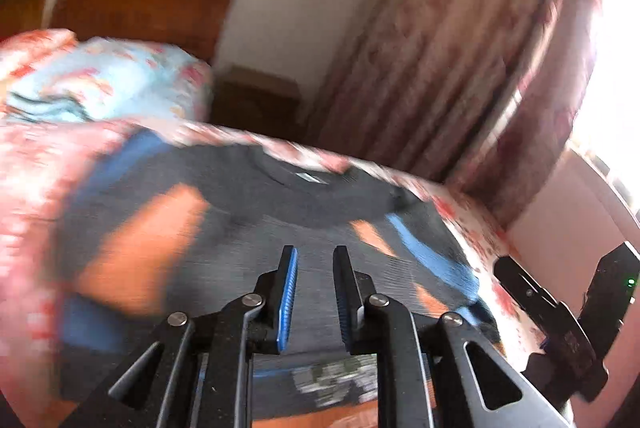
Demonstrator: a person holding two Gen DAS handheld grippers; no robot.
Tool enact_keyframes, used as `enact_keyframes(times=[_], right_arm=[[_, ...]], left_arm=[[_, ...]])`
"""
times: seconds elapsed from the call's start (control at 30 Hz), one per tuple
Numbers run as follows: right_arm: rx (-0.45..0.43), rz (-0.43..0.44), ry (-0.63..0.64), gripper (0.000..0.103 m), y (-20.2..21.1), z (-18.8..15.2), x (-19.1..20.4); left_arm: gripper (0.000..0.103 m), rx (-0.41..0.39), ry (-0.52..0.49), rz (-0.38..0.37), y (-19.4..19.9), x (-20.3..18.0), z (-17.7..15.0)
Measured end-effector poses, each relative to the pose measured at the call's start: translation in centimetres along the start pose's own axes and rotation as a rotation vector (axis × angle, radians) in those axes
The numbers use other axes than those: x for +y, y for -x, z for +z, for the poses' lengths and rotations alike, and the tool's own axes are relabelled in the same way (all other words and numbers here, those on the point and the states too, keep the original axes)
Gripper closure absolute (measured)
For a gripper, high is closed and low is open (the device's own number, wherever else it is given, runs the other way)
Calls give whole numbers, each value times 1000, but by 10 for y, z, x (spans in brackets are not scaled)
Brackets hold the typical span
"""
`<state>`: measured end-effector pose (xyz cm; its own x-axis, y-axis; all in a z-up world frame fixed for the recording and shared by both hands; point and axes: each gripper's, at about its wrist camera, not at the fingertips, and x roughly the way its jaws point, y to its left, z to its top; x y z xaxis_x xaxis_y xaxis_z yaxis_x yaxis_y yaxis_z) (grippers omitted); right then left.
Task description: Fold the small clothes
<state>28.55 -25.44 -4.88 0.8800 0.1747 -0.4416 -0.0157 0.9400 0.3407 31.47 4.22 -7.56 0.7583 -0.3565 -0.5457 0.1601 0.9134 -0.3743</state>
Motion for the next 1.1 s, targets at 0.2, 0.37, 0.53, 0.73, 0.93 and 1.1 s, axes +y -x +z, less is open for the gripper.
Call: enact_keyframes(times=[0.2, 0.37, 0.53, 0.73, 0.93, 1.1], right_arm=[[24, 36, 25, 0, -5, -5, 4], [128, 76, 59, 0, -22, -8, 11], [290, 83, 45, 0, -49, -13, 10], [370, 102, 82, 0, -60, -18, 17], [449, 68, 227, 0, -75, -23, 44], [462, 27, 320, 0, -82, -25, 64]], left_arm=[[79, -56, 214, 178, 51, 101, -7], [81, 5, 347, 182, 46, 141, -20], [79, 13, 257, 166, 31, 121, -21], [79, 39, 252, 207, 17, 118, -25], [78, 43, 230, 222, 21, 114, -25], [78, 58, 250, 223, 19, 118, -25]])
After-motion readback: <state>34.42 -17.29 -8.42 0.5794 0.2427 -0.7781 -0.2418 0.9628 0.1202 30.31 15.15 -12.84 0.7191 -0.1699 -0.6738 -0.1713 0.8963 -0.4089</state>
